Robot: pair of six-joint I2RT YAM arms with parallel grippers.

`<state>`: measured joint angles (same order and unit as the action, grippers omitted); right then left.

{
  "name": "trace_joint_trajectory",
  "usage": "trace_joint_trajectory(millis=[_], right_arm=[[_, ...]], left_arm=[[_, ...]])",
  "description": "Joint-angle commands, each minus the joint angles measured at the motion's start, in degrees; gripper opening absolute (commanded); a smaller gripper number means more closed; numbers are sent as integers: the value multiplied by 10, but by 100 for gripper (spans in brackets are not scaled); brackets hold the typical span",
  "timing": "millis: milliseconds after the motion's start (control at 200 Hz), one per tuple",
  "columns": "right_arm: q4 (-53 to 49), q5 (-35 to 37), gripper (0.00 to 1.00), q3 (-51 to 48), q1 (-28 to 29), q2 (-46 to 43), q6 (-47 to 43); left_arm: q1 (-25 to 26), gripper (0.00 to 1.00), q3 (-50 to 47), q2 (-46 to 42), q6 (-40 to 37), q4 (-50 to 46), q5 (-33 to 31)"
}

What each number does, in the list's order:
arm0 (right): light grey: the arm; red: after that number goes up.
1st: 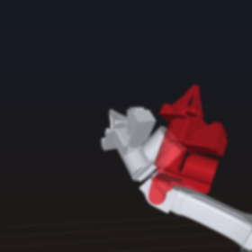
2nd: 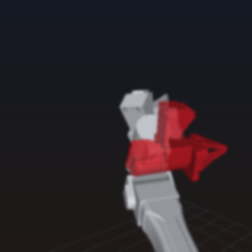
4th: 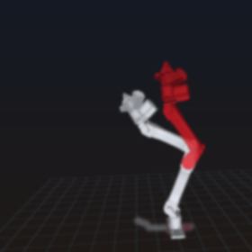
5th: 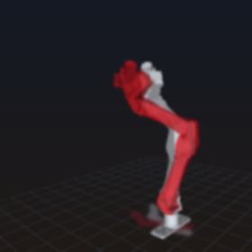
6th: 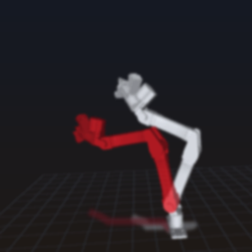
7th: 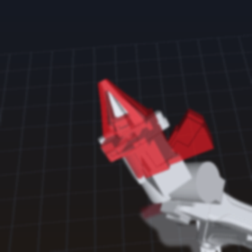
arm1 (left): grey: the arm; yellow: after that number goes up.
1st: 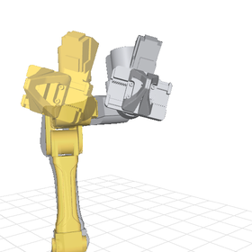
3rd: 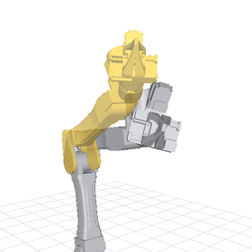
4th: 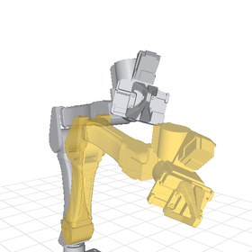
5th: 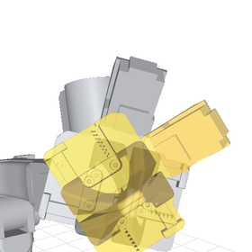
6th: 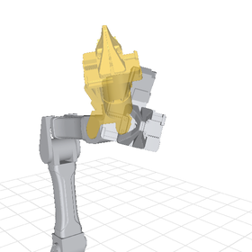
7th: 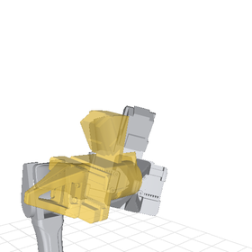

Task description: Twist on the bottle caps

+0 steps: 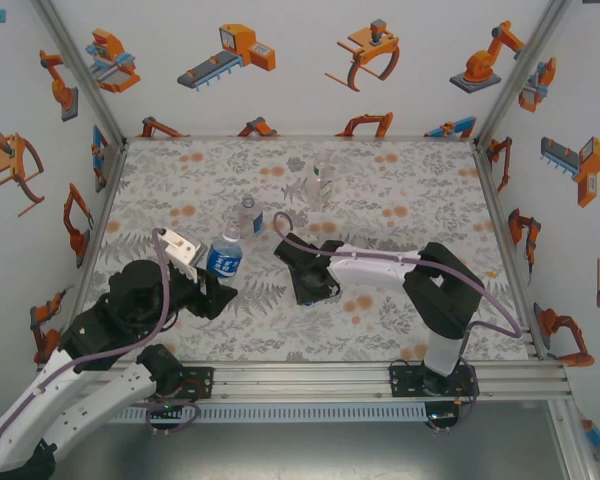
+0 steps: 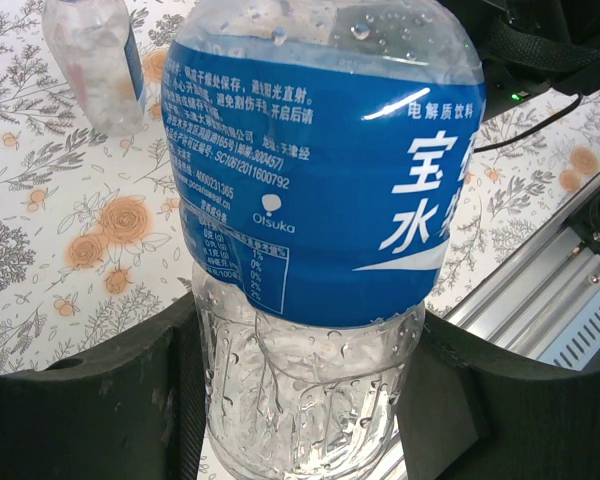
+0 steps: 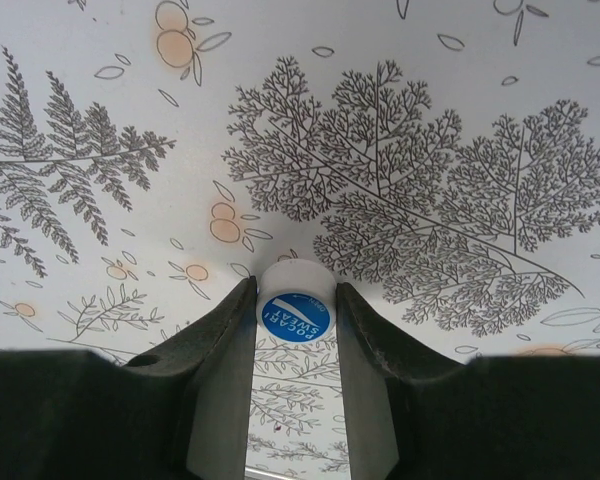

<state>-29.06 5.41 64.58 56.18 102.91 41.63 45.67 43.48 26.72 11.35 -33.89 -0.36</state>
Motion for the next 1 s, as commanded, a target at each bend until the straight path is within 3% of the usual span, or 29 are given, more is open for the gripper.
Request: trace_joint_trajectory(millis=[0,280,566,781,991], right_arm=[[-2,7,27,-9,2,-44,-2],[66,-10,19,-68,-12,-191,-70],[87,-32,15,-95,-19,-372,-257],[72,-103,12,-66,-19,-477,-390],[59,-214,6,-13,-19,-516,-483]], left_arm=[[-4,1,2,12,-8,6,11],[-3,0,24,76,-70,0,70],[-1,0,49,133,-221,-1,180],[0,0,71,158,-286,-2,214],[5,0,90,164,-331,-2,248]])
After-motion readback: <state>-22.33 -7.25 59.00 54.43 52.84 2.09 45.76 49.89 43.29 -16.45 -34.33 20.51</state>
